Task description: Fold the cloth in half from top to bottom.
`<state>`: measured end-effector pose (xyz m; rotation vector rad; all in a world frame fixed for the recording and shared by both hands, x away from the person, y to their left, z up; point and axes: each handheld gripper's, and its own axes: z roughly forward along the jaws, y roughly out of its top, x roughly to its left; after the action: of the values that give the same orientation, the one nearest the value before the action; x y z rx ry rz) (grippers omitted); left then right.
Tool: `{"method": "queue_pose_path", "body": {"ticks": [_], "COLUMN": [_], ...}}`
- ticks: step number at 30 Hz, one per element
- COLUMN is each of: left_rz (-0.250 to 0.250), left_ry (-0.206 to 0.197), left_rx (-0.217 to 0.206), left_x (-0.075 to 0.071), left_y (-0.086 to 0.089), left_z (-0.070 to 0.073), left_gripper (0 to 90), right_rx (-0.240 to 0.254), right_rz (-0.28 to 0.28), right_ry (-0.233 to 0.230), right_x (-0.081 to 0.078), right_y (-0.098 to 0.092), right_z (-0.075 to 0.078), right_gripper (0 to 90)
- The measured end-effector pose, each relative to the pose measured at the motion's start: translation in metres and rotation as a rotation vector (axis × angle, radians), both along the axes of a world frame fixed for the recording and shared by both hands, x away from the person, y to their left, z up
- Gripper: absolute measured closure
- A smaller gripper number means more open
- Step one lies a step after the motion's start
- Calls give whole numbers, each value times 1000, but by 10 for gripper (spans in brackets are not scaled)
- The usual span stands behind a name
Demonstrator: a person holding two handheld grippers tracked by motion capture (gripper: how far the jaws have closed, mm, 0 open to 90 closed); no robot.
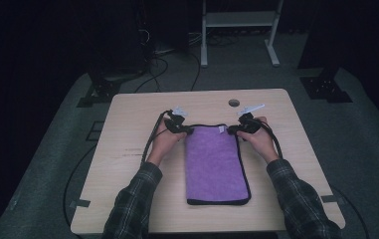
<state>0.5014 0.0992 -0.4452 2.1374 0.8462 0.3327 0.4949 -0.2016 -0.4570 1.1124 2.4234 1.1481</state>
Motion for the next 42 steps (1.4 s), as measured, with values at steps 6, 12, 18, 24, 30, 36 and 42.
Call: {"method": "queue_pose_path", "body": {"ticks": [6, 12, 18, 24, 30, 36, 42], "left_rz": [12, -15, -47, -71, -94, -114, -138], "left_ry": [-103, -100, -72, -59, -61, -54, -38], "left_rx": [-16, -37, -49, -73, -67, -74, -77], "left_x": [3, -6, -21, -38, -56, -75, -92], "left_y": [1, 5, 8, 11, 13, 15, 19], "left_z": [31, 41, 37, 36, 33, 29, 24], "left_gripper": [804, 804, 807, 808, 808, 807, 807], "right_rx": [39, 75, 89, 118, 129, 109, 106], "right_rz": [-15, 7, 25, 44, 66, 98, 127], "right_ry": [-68, -95, -86, -78, -74, -82, -80], "right_x": [3, -7, -19, -34, -50, -72, -90], "right_y": [-3, -7, -9, -14, -15, -14, -13], "right_z": [31, 46, 38, 33, 30, 29, 26], "right_gripper": [762, 762, 762, 762, 761, 760, 760]}}
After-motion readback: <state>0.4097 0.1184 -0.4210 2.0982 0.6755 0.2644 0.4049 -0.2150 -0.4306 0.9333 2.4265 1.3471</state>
